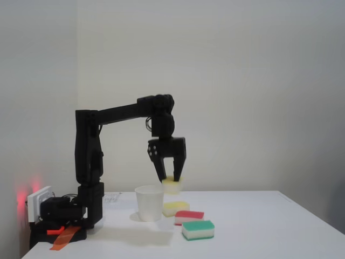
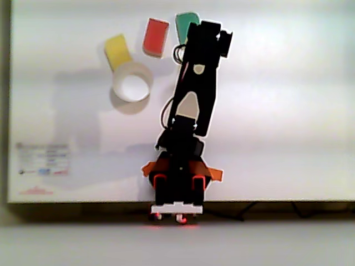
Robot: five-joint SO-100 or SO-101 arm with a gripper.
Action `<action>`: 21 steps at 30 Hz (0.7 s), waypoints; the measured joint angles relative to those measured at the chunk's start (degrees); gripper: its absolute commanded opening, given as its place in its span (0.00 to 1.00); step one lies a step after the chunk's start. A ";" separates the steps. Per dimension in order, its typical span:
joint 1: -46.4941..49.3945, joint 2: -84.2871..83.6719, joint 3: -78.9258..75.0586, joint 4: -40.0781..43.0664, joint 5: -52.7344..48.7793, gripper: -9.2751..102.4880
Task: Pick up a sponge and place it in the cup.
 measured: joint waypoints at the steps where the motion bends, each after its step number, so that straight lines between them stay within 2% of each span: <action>1: -0.88 0.09 -0.62 0.09 0.62 0.08; 6: -5.01 2.99 0.00 0.44 2.81 0.08; 15: -15.21 9.93 9.76 -1.41 8.53 0.08; 21: -17.67 15.38 16.44 -2.90 9.49 0.08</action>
